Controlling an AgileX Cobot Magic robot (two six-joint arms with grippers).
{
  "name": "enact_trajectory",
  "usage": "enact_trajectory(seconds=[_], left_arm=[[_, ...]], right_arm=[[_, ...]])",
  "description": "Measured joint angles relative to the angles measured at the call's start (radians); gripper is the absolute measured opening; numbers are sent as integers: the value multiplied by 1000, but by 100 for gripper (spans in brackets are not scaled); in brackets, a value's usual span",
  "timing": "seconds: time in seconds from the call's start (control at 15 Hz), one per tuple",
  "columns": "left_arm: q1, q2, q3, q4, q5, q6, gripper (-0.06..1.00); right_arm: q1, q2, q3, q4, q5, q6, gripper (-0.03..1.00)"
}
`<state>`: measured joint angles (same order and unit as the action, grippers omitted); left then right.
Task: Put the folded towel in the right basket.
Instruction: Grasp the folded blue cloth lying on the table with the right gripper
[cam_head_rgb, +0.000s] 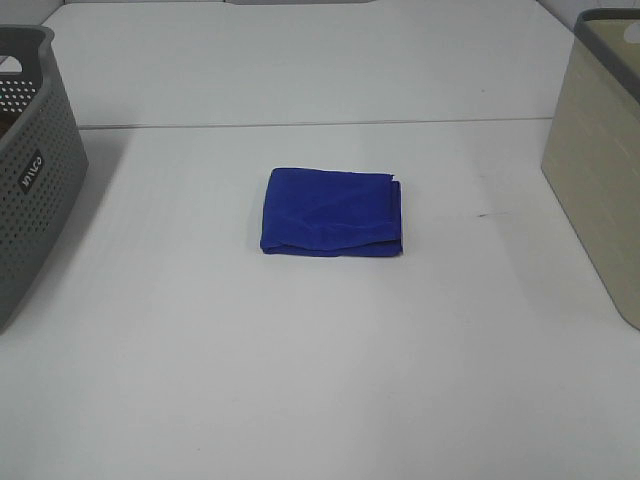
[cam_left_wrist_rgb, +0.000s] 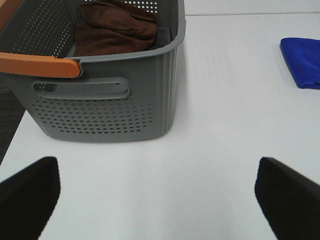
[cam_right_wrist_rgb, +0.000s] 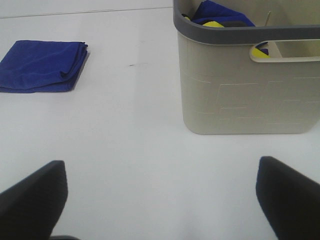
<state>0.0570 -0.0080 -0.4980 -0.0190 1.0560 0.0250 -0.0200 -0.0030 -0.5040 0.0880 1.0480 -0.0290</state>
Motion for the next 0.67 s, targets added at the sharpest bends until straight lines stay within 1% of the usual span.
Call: enact_trajectory(seconds=[0.67], left_arm=[[0,0,0,0,0,0,99]], right_arm=[[0,0,0,0,0,0,98]])
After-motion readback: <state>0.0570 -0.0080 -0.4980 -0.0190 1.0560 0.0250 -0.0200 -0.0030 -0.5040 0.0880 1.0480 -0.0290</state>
